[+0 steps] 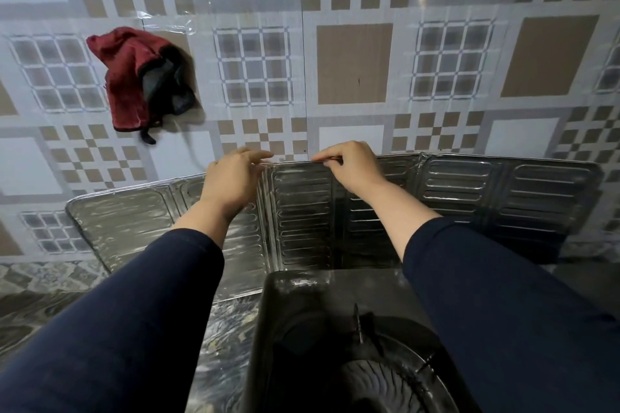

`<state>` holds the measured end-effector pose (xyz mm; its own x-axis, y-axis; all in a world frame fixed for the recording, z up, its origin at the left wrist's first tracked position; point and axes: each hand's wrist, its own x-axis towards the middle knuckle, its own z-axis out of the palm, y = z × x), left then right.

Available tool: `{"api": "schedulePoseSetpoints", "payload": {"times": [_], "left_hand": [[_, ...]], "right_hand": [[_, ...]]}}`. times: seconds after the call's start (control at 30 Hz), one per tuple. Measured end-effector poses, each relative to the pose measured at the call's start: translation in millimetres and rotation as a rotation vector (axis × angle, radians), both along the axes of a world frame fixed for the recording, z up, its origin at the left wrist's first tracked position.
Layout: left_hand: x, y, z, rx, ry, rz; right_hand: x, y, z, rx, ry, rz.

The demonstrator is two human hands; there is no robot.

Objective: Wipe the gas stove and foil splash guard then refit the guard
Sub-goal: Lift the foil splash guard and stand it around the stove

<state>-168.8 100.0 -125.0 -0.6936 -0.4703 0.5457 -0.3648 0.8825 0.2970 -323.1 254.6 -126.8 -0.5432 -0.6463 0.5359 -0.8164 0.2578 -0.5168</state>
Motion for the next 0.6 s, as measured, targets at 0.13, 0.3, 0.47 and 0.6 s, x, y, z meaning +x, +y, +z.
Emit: {"api": "schedulePoseSetpoints", "payload": {"times": [0.13,0.3,0.47,0.6], "left_hand": [[22.5,-13.5,3.0,-0.088,-0.083,0.128],[33.4,-17.9,18.3,-0.113,-0.211,0.151],[32.7,-2.0,38.7,-0.097,-0.264,0.159],[26.6,10.1,55.3,-0.023,-0.322,0.119]], "right_hand": [[-1.4,-2.2,-2.2,-0.011,-0.005,-0.021],[1.8,-1.1,2.8,-0.004,-0.04,-0.017],[-0.3,0.3,8.3,0.007,-0.04,-0.045],[-5.2,5.4,13.4,-0.001,-0.066,-0.07]]}}
